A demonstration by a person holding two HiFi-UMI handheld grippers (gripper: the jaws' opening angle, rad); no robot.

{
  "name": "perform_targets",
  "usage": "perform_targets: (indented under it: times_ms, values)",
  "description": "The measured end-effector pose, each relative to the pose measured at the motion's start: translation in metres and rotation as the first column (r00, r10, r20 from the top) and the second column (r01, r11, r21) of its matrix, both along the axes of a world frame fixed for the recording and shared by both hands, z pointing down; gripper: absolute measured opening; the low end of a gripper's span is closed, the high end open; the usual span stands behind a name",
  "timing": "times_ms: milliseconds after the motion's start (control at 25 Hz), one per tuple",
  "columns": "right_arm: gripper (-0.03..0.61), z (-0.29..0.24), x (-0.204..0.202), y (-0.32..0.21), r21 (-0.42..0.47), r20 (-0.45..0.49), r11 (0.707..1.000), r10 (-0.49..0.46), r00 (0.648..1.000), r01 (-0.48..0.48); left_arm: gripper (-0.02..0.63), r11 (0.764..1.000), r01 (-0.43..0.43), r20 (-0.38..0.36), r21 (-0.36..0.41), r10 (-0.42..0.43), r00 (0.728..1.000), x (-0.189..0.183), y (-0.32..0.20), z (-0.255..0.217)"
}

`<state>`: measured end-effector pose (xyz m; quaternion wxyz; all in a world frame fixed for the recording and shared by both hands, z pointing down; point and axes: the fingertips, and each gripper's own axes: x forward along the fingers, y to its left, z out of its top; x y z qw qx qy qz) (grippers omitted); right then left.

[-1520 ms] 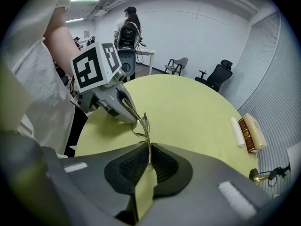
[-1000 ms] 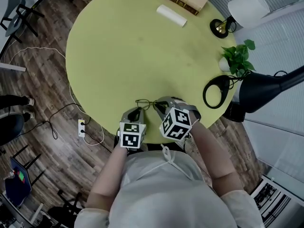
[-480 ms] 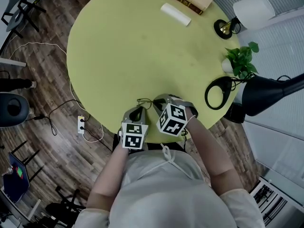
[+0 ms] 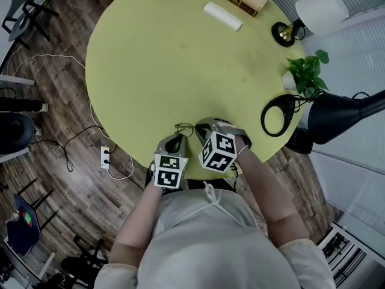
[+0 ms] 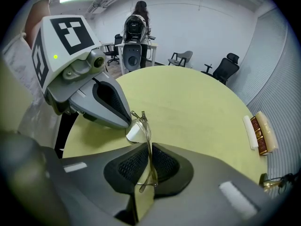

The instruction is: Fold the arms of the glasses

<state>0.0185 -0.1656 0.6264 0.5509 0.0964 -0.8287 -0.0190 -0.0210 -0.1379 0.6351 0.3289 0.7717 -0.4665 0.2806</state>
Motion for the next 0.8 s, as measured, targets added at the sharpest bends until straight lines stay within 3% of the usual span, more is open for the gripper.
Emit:
perform_targets:
  times_ms: [320, 440, 640, 800]
  values:
    - [0.089, -0.021, 0.007, 0.004, -0.030, 0.120, 0.995, 0.094, 0.988, -0.091, 0.006, 0.997, -0.040, -0.001, 0.067, 0.040, 0.999, -0.010, 0.006, -0.035]
    - [0.087, -0.043, 0.009, 0.006, -0.002, 0.203, 0.987, 0.157, 0.967, -0.160, 0.006, 0.991, -0.051, -0.005, 0.120, 0.052, 0.999, -0.011, 0.003, -0.059]
    - [0.070, -0.101, 0.016, 0.008, 0.086, 0.412, 0.936, 0.279, 0.868, -0.342, 0.006, 0.963, -0.055, -0.027, 0.263, 0.064, 0.998, -0.011, -0.007, -0.124]
    - [0.012, -0.149, 0.022, 0.010, 0.101, 0.548, 0.848, 0.390, 0.741, -0.521, 0.006, 0.898, -0.078, -0.032, 0.433, 0.102, 0.994, -0.013, -0.014, -0.188]
